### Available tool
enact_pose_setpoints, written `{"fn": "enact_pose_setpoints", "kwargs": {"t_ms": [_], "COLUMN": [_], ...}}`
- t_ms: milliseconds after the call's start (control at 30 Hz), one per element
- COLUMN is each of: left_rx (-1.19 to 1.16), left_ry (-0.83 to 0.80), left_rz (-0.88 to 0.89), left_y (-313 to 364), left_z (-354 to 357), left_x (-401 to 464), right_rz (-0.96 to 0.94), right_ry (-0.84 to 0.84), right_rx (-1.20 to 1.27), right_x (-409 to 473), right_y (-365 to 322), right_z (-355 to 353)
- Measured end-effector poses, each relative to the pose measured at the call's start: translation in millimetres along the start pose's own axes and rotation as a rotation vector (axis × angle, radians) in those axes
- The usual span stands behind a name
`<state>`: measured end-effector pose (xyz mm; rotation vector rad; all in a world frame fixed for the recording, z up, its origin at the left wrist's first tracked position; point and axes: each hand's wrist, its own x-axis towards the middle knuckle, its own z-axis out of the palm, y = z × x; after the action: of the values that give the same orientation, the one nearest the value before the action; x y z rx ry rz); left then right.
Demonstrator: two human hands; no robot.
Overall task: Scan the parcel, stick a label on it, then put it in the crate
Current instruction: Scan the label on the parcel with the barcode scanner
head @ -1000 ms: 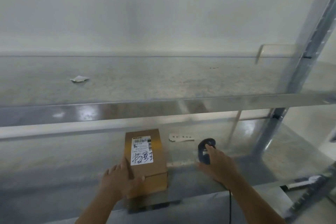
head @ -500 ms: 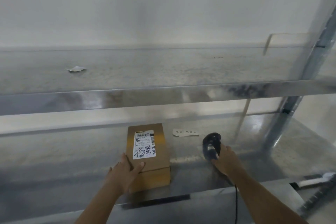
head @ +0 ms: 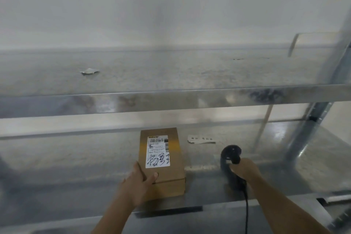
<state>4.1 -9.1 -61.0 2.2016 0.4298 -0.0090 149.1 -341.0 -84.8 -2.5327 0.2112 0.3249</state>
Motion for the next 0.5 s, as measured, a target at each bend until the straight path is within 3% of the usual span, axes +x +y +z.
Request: {"fn": "enact_pose_setpoints", "kwargs": {"t_ms": [100, 233, 400, 500], "left_rx": [0.048, 0.232, 0.437, 0.42], "left_ry": [0.044, 0.119, 0.122, 0.115], "left_rz": [0.035, 0.035, -0.009, -0.013], "left_y": [-3, -1, 2, 3], "left_z": [2, 3, 5, 10], "left_x": [-7, -16, -33, -46], "right_rz": [0.042, 0.071, -0.043, -0.146], "right_ry": [0.028, 0.096, 0.044, -0.001], "right_rx": [0.103, 0.416, 0.704, 0.756], "right_x": [-6, -19, -61, -98], "right_y": [-4, -25, -73, -96], "right_z": [1, -11, -37, -46]}}
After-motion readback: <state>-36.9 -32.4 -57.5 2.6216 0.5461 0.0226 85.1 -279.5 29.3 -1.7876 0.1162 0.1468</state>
